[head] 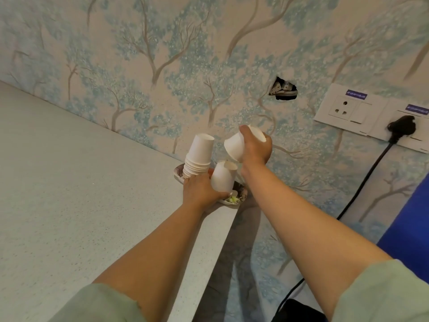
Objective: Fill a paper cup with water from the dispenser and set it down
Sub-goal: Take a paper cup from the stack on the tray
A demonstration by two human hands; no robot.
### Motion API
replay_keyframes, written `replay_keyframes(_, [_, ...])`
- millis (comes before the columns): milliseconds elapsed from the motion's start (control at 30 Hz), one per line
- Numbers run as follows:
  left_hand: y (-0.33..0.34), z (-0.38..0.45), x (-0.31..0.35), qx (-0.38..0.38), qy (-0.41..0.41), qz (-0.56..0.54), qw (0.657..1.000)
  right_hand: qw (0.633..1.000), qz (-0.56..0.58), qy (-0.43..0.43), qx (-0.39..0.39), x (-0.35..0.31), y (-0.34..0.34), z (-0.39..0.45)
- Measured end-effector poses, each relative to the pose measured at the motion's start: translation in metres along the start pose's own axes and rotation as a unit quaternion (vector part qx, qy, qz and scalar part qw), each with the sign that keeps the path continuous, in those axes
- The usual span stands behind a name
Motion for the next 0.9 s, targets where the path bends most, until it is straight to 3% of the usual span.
replay_keyframes(100, [-0.003,-0.003,0.004,0.002,0.003,-0.006,1.000,0.998,-0.010,0.013,0.062,-0.004,-0.017,0.001])
replay_keyframes(233, [-0.011,-0.011,0.010,-0.001,0.008,-0.026,1.000,0.994,0.026,0.078,0.074,0.004,-0.040,-0.006])
replay_keyframes(500, [-0.040,-0.056,0.026,0.025,0.080,0.070,0.994,0.963,0.149,0.226,0.008,0.010,-0.086,-0.042])
replay_keyframes(600, [-0.051,-0.083,0.027,-0.009,0.089,0.165,0.982,0.950,0.177,0.256,-0.027,0.004,-0.109,-0.068])
replay_keyframes(700, [-0.069,-0.109,0.030,-0.022,0.076,0.185,0.980,0.939,0.182,0.287,-0.059,-0.001,-0.135,-0.097])
replay_keyframes(800, [-0.099,-0.149,0.048,-0.005,0.055,0.131,0.990,0.933,0.181,0.299,-0.088,-0.010,-0.170,-0.131])
replay_keyframes(900, [-0.136,-0.199,0.077,0.066,0.019,-0.014,0.998,0.930,0.180,0.304,-0.101,-0.015,-0.213,-0.163])
Point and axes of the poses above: each hand's wrist, its own z-axis towards the middle knuckle, its own y-axis out of the palm, x = y × z, the point moved 6 cm from there along z, towards the middle knuckle, and after that the axes turned 13 degrees about x, right-handed, at the moved point
